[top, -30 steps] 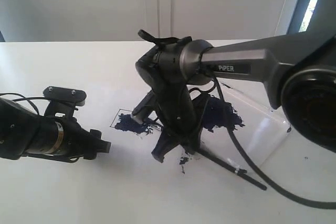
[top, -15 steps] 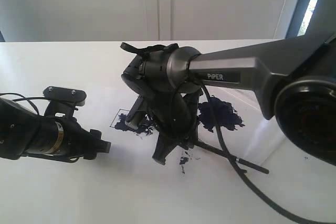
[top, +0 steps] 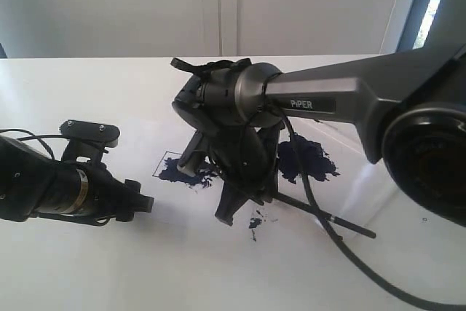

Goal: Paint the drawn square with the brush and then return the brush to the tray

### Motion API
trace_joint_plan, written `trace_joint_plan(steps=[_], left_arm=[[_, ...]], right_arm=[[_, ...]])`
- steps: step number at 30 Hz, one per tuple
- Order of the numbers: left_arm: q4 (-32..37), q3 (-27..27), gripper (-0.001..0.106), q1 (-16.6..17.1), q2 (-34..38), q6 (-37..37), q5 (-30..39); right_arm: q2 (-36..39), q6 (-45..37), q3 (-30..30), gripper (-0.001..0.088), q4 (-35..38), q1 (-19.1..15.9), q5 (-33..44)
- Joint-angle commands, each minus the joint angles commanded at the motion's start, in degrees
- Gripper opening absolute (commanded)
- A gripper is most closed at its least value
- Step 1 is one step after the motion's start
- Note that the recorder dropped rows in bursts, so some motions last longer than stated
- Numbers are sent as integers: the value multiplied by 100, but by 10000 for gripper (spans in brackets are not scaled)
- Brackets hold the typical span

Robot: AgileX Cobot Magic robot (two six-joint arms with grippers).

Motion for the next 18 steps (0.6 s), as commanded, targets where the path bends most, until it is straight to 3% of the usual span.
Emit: trace_joint_plan(steps=[18], left_arm=[[0,0,736,0,0,0,-37]], right_arm=[[489,-18,-693,0,-80,110,0]])
